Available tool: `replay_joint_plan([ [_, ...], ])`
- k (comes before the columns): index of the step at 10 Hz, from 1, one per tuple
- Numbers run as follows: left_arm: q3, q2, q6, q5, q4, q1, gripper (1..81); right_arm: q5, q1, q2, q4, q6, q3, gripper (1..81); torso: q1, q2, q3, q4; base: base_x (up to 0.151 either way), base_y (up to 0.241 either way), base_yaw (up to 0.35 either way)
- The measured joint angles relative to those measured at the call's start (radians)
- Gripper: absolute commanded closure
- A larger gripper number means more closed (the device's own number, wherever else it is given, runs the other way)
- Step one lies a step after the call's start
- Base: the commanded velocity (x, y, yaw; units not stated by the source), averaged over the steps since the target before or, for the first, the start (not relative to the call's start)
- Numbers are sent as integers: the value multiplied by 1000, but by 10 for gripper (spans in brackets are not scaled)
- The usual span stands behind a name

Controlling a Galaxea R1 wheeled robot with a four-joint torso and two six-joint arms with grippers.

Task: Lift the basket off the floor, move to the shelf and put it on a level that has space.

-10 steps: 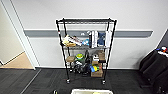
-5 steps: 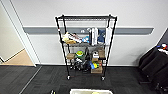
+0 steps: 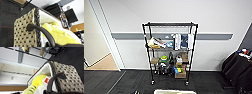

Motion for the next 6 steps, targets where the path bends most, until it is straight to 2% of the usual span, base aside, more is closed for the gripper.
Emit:
replay_joint_plan([
  [4, -8, 16, 0, 1, 0, 4, 811, 1, -4, 0, 0, 0, 0, 811, -3, 2, 1, 0, 0, 0, 0],
  [6, -21, 27, 0, 5, 0, 4, 811, 0, -6, 1, 0, 0, -1, 811, -3, 2, 21, 0, 0, 0, 0],
])
